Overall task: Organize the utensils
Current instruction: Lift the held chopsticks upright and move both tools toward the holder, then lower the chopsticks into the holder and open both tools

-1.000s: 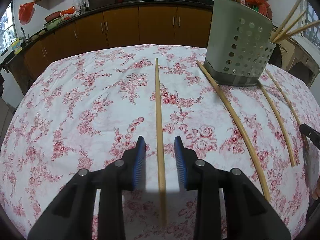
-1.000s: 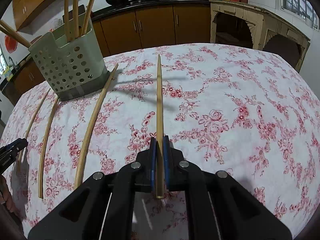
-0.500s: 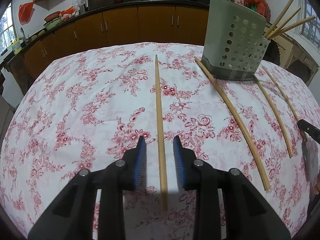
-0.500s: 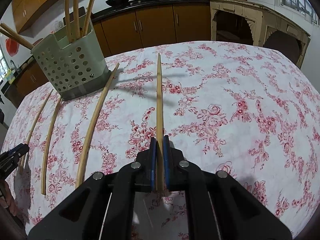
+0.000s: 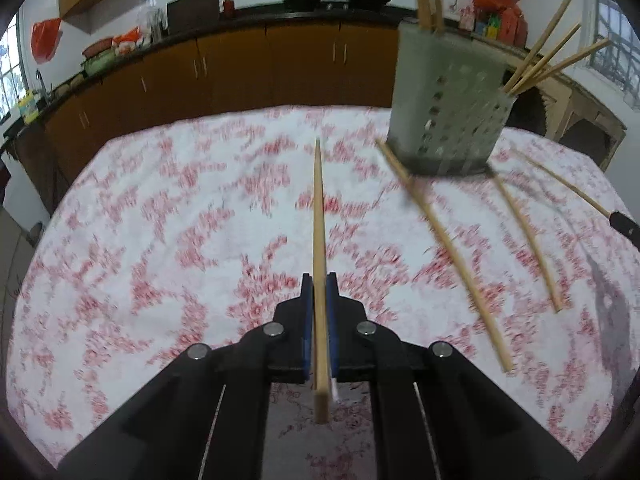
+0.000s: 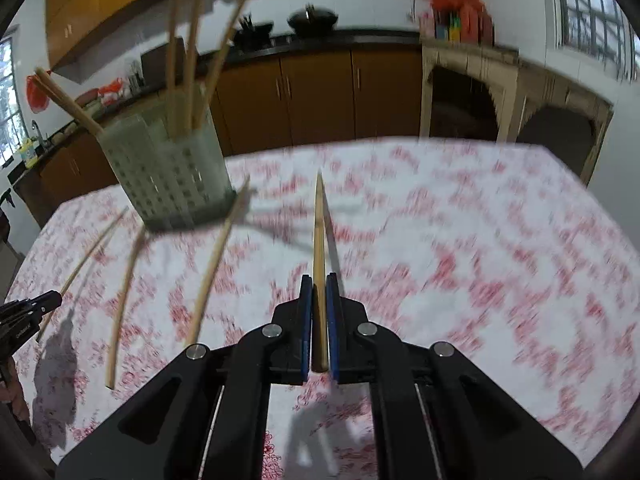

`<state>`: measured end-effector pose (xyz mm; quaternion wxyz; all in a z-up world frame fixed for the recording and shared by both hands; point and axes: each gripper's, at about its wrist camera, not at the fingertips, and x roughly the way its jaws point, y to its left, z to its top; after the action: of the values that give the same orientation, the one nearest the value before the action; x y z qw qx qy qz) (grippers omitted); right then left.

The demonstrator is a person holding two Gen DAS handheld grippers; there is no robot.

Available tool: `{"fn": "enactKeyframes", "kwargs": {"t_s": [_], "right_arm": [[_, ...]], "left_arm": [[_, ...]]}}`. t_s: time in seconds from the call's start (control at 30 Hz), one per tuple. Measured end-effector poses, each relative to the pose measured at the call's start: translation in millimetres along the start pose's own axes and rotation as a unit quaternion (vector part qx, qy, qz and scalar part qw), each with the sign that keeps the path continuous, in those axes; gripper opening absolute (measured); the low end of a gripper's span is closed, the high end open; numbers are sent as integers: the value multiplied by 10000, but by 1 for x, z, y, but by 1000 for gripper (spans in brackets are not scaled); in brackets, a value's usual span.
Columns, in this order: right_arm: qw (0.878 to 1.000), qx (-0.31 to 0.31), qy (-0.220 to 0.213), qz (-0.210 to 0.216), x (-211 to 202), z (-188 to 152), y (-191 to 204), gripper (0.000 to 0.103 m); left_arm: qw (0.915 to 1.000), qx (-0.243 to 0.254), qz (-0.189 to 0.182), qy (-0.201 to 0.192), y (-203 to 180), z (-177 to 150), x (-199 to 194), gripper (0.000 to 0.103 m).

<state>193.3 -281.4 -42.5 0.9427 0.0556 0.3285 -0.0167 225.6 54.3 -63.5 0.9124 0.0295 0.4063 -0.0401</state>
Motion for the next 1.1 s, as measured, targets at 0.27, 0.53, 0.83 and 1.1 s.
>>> {"fn": "enactKeyframes", "kwargs": {"t_s": [0.27,0.53,0.83,1.1], "right_arm": [[9973,-47,-733,91,-43,33,-1,8],[9923,-48,-1180,375,-72,57,6,8],[9902,-46,-1278,570,-79,64,15,8],[9819,72,-1597,1013,-110,100,21,8]], "left_arm": [[9972,159,-134,-717,0,25,-55,8],[9915,-4,-274,-1269,4,48,-94,8],[9887,-39,-299,-1469,-2,57,-107,8],[9824,-3,-444,-1812,-11,79,-136,8]]}}
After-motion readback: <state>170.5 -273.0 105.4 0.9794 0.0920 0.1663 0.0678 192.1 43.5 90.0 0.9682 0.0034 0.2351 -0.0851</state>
